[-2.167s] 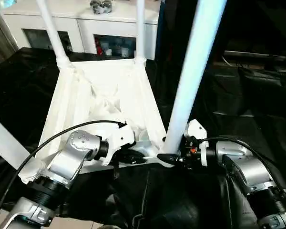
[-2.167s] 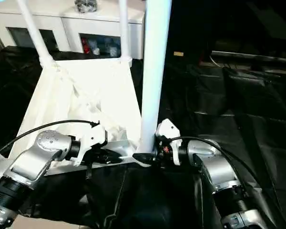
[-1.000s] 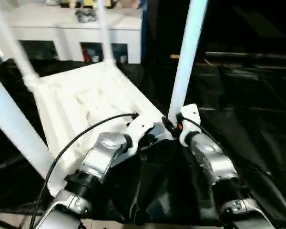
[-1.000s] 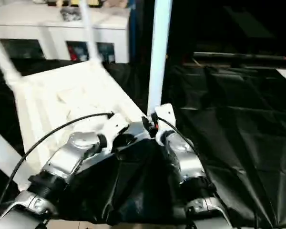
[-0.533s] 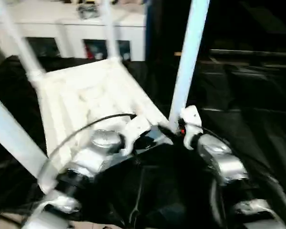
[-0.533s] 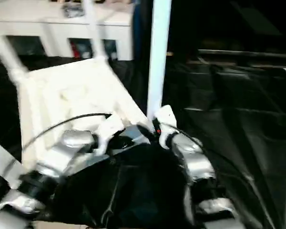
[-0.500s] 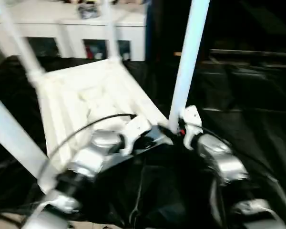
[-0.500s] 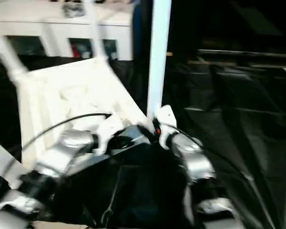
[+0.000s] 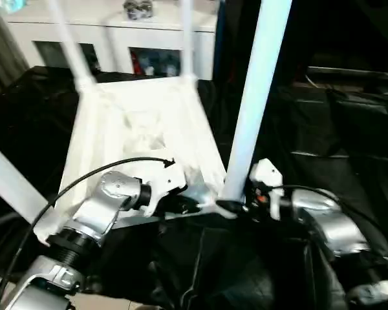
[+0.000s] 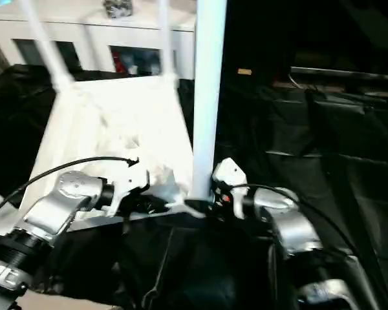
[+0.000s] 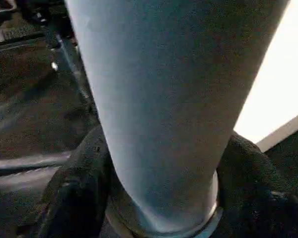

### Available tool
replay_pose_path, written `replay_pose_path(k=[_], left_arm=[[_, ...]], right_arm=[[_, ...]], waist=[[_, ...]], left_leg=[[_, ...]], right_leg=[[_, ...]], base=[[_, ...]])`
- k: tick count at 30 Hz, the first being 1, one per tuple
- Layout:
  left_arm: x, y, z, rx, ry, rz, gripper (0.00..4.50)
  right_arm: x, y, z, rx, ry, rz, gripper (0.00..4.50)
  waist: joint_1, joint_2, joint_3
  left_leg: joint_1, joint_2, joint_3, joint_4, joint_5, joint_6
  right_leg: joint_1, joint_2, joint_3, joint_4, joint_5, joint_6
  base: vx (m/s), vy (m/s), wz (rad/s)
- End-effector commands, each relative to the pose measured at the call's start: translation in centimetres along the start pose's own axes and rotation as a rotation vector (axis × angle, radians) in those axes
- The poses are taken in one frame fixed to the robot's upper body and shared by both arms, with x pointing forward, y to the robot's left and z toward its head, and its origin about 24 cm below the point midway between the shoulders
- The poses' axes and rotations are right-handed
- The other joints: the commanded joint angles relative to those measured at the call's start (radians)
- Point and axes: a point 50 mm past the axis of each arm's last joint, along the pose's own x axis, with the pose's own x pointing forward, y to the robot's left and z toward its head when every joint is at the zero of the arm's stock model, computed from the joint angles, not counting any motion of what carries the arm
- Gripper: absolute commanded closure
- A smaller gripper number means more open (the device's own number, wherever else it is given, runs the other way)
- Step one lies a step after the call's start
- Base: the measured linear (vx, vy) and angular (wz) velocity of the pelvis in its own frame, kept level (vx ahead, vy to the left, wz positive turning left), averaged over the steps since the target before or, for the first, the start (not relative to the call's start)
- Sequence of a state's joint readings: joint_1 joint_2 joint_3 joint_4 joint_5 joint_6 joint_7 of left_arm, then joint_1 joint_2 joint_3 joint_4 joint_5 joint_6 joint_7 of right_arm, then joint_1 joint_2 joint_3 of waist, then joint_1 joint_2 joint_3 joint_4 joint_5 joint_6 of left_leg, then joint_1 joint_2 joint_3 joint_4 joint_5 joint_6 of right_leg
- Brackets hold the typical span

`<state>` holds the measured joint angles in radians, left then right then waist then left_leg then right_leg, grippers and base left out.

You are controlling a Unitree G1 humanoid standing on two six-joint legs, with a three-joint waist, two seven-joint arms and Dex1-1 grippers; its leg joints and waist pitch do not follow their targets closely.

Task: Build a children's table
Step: Rotate leg to tighten

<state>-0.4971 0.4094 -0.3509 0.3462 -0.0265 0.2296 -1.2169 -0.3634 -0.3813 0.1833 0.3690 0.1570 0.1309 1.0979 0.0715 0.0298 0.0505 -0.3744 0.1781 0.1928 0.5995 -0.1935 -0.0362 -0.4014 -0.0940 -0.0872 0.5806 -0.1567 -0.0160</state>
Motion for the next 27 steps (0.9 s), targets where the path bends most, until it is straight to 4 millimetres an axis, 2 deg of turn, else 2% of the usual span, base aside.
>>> replay_pose_path(k=[1, 12, 17, 18, 21, 22, 23, 24, 27], left_arm=[[0.1, -0.2, 1.2, 0.058, -0.034, -0.036, 4.50], [-0.1, -0.2, 0.9, 0.054, -0.025, -0.061, 4.50], [0.6, 0.2, 0.9, 0.031, -0.037, 0.027, 4.50], [0.8, 0.4, 1.0, 0.024, -0.040, 0.060, 4.50], [1.9, 1.2, 1.7, -0.013, -0.057, 0.192, 4.50], [1.9, 1.2, 1.7, -0.013, -0.057, 0.192, 4.50], [2.1, 1.3, 1.8, -0.021, -0.059, 0.209, 4.50], [2.2, 1.3, 1.9, -0.025, -0.060, 0.214, 4.50], [4.1, 1.4, 3.1, -0.081, -0.102, 0.311, 4.50]], right_arm=[[0.4, 0.7, 0.4, -0.015, 0.001, 0.080, 1.88], [0.3, 1.3, 0.2, -0.027, 0.036, 0.129, 1.93], [0.7, 1.4, 0.0, 0.003, 0.003, 0.087, 1.93], [1.1, 1.1, -0.1, 0.018, -0.002, 0.036, 1.93], [2.5, 0.1, -0.5, 0.077, -0.031, -0.172, 1.93], [2.5, 0.1, -0.5, 0.077, -0.031, -0.172, 1.93], [2.8, -0.1, -0.6, 0.095, -0.032, -0.211, 1.93], [2.9, -0.2, -0.6, 0.105, -0.031, -0.229, 1.93], [5.0, -0.3, -0.6, 0.185, -0.071, -0.389, 1.93]], waist=[[-0.002, -0.013, -0.066], [0.008, -0.015, -0.070], [0.010, -0.015, -0.069], [0.011, -0.015, -0.068], [0.002, -0.018, -0.061], [0.000, -0.020, -0.061], [-0.008, -0.021, -0.060], [-0.011, -0.022, -0.059], [-0.027, -0.021, -0.058]], left_leg=[[0.019, 0.059, -0.021, -0.076, -0.190, 0.055], [0.018, 0.058, -0.018, -0.072, -0.150, 0.065], [0.020, 0.059, -0.017, -0.072, -0.166, 0.059], [0.022, 0.058, -0.017, -0.073, -0.169, 0.056], [0.019, 0.054, -0.019, -0.077, -0.216, 0.028], [0.019, 0.053, -0.021, -0.078, -0.224, 0.019], [0.021, 0.052, -0.024, -0.081, -0.252, 0.006], [0.020, 0.051, -0.026, -0.082, -0.260, 0.004], [0.020, 0.050, -0.027, -0.082, -0.278, 0.002]], right_leg=[[0.047, -0.063, 0.052, -0.053, -0.255, -0.222], [0.046, -0.062, 0.053, -0.048, -0.218, -0.224], [0.044, -0.062, 0.054, -0.053, -0.243, -0.218], [0.042, -0.062, 0.055, -0.054, -0.251, -0.215], [0.041, -0.064, 0.055, -0.066, -0.346, -0.189], [0.043, -0.065, 0.054, -0.067, -0.374, -0.180], [0.041, -0.065, 0.053, -0.074, -0.431, -0.156], [0.040, -0.064, 0.053, -0.075, -0.442, -0.150], [0.036, -0.063, 0.055, -0.080, -0.459, -0.146]], base=[[0.000, 0.000, 0.00], [0.000, 0.000, 0.00], [0.000, 0.000, 0.00], [0.000, 0.000, 0.00], [0.000, 0.000, 0.00], [0.000, 0.000, 0.00], [0.000, 0.000, 0.00], [0.000, 0.000, 0.00], [0.000, 0.000, 0.00]])
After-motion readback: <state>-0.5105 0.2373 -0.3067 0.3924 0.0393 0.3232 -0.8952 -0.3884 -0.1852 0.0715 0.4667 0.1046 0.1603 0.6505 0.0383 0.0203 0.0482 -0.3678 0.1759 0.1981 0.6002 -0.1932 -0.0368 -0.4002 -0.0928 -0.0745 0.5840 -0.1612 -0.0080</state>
